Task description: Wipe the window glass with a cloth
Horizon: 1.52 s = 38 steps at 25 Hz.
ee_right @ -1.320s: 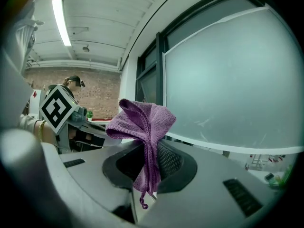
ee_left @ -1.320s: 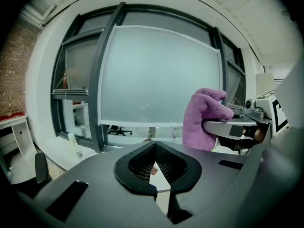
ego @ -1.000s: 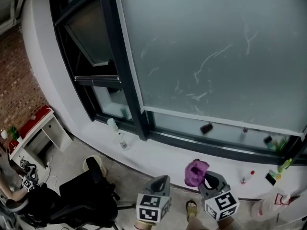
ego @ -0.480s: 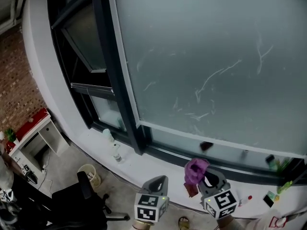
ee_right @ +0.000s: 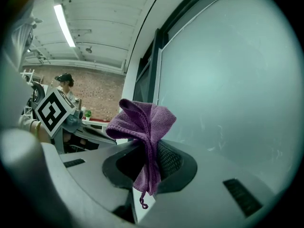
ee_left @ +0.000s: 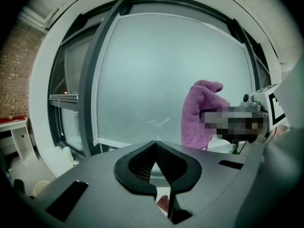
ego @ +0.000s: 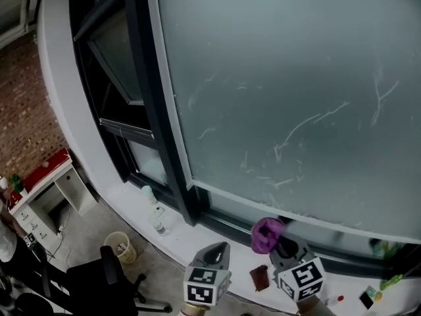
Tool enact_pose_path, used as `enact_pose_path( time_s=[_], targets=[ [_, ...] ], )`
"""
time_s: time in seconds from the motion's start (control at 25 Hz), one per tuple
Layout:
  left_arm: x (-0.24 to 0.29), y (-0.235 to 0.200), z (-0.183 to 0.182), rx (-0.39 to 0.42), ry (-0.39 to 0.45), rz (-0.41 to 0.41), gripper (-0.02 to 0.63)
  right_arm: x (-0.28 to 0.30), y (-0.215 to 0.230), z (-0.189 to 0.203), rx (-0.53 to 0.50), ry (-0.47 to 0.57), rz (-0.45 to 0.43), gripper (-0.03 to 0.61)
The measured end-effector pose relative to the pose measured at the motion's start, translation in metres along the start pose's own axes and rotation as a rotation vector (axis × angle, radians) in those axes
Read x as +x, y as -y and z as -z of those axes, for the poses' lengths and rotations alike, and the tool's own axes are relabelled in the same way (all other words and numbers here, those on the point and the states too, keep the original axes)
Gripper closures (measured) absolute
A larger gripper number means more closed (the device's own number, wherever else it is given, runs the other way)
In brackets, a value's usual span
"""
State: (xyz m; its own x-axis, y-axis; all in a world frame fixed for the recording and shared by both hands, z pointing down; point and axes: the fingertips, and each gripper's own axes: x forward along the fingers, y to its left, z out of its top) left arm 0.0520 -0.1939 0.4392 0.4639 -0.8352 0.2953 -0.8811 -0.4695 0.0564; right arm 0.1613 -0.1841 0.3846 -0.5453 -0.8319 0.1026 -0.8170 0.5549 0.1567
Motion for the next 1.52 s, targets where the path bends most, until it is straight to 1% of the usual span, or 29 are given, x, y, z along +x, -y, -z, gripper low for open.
enact_pose_path(
  time_s=[0.24,0.56,0.76,0.88,1.08,1.28,1.52],
  targets=[
    [0.027,-0.012,-0.009,-0.01,0.007,-0.028,0.609,0.024,0.023,-0.002,-0.016,0.003,-0.026,0.526],
    [0.048,-0.021,-0.018,-0.011,0.0,-0.036,0.609,0.051,0.04,-0.008,-0.026,0.012,-0.048,0.526],
    [0.061,-0.033,-0.025,-0.009,-0.007,-0.032,0.609,0.073,0.049,-0.021,-0.04,0.028,-0.048,0.525],
    [0.07,-0.043,-0.028,-0.003,-0.005,-0.021,0.609,0.09,0.054,-0.029,-0.05,0.038,-0.038,0.526],
    [0.089,-0.063,-0.034,0.017,-0.011,0.017,0.609,0.121,0.062,-0.042,-0.056,0.058,0.003,0.526],
    [0.107,-0.089,-0.042,0.032,-0.009,0.045,0.609,0.165,0.074,-0.07,-0.101,0.088,0.029,0.526],
    [0.128,-0.11,-0.045,0.038,-0.021,0.095,0.609,0.222,0.104,-0.128,-0.176,0.133,0.071,0.526]
  ],
)
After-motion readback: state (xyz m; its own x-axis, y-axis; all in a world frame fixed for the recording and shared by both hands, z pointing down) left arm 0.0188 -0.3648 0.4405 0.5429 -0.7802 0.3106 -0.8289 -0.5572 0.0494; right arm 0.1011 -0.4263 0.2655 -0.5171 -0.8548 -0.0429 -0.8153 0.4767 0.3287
